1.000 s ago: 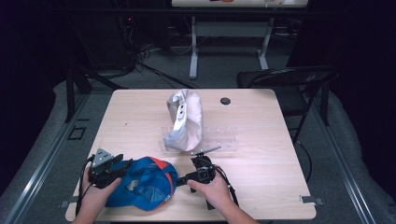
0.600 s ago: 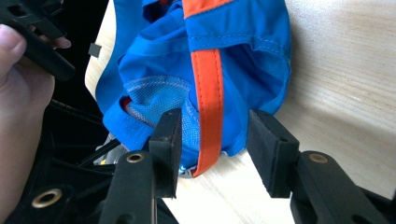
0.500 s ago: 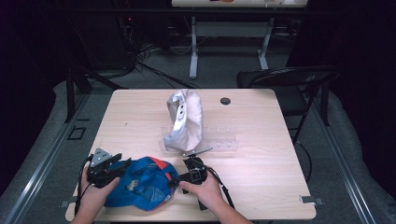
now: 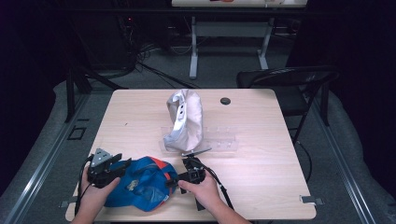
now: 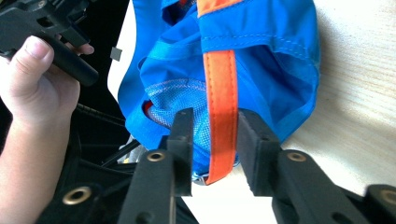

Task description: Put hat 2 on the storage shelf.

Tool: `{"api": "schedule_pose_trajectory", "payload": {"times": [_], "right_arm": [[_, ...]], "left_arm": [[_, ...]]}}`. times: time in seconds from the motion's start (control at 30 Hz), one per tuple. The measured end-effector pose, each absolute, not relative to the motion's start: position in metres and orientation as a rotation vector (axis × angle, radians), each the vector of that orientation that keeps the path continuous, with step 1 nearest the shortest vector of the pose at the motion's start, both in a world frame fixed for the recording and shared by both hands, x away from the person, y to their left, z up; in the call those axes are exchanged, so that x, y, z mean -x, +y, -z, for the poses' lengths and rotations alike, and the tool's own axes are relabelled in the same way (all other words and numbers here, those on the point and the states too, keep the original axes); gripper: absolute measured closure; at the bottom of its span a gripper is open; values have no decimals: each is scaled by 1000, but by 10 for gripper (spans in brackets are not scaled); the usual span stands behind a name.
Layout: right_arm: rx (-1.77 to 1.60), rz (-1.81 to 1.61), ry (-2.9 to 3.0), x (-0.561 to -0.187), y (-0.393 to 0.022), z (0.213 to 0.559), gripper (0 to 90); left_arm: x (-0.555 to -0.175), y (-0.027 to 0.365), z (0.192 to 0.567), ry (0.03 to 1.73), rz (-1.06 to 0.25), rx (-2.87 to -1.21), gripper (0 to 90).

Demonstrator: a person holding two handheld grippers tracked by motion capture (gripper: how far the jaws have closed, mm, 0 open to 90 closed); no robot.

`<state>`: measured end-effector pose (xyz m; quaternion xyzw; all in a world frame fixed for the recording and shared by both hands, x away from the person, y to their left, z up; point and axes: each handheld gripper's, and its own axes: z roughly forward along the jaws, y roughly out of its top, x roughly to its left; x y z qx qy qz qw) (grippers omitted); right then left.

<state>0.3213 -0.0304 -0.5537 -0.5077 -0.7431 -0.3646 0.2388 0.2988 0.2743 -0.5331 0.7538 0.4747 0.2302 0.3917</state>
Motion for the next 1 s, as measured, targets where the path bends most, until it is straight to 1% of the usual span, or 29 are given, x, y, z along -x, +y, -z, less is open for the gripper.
{"api": "schedule_pose_trajectory", "payload": {"times": [0.13,0.23,0.67,0.7,1.0], "right_arm": [[1412,996,-2031,-321,-30,552,757],[1407,987,-2031,-321,-30,552,771],[1464,1016,-1964,-319,-41,541,778],[1424,1006,-1998,-321,-45,540,778],[1447,1017,-1990,-324,-72,525,778]], "left_arm": [[-299,274,533,1207,-585,-1914,542],[-298,274,533,1208,-585,-1913,542],[-298,274,533,1208,-587,-1912,542],[-298,274,533,1208,-588,-1911,542],[-299,273,534,1208,-585,-1913,542]]}}
